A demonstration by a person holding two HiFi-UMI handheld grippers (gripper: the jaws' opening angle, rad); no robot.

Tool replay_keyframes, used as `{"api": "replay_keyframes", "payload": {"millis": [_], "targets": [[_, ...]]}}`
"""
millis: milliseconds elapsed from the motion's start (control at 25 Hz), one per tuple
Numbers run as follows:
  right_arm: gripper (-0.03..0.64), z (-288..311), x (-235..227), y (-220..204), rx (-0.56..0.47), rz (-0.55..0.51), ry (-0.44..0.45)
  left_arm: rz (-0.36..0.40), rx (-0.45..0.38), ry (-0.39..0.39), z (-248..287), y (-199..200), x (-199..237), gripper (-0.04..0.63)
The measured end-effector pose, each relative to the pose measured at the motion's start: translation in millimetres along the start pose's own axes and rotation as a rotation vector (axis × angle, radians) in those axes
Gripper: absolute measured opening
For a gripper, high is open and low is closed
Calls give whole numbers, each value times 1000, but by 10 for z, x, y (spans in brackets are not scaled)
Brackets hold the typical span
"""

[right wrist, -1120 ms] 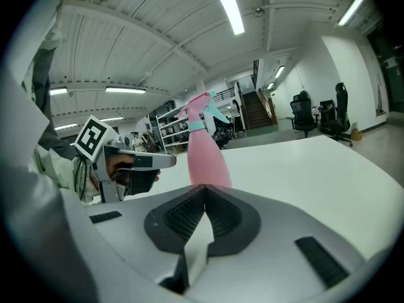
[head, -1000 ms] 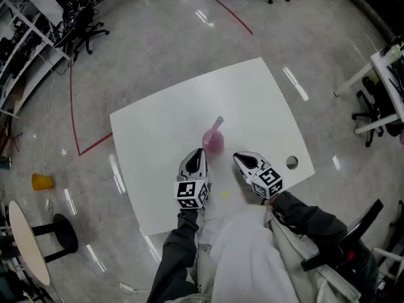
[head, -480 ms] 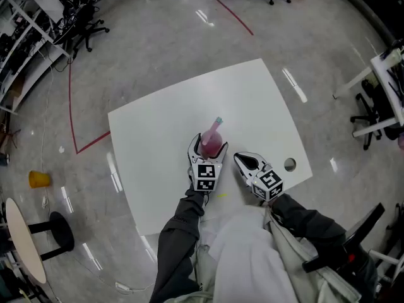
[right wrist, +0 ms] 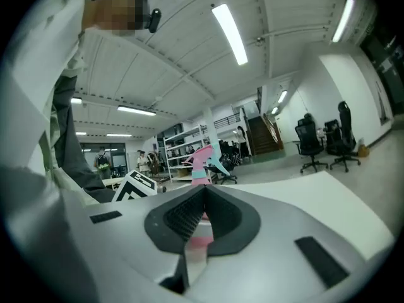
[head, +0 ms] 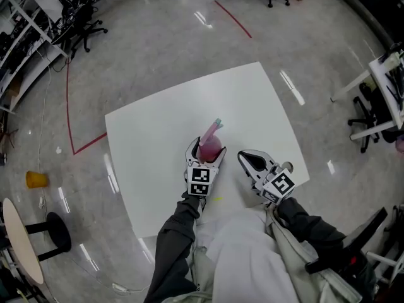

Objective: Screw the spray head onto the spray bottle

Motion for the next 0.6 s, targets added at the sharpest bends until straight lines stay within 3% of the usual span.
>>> {"api": "replay_keyframes", "payload": {"millis": [120,200,280,320,440,520,600], "targets": [[-5,12,46,377,-64,-90,80,45,-8,-142,-243,161,-258,416],[17,33,112,566,-94,-87,173,104,-5,-227,-436,258,-430,416],[196,75,194,670,-98,-71,271,131,1,-309,-640,314,-568,416],[234,98,244,710,-95,-65,318,136,10,-350,-739,323,-622,416],[259,160,477,855,-75,-67,482,154,60,-448,-973,310,-740,416],[259,206,733,889,-20,-109,602,172,88,-485,-1075,292,-797,416],[259,269,946,929,-4,-180,666,182,97,-500,-1125,277,-847,416]]}}
Point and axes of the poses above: the fingertips, and each gripper's own axes: z forward along the fingers, x to its left, y out of its top, the point moved 1 cm from there along -z, backward along the fingers, and after that the axes turned 11 degrees about -z, right-handed, at the moved point
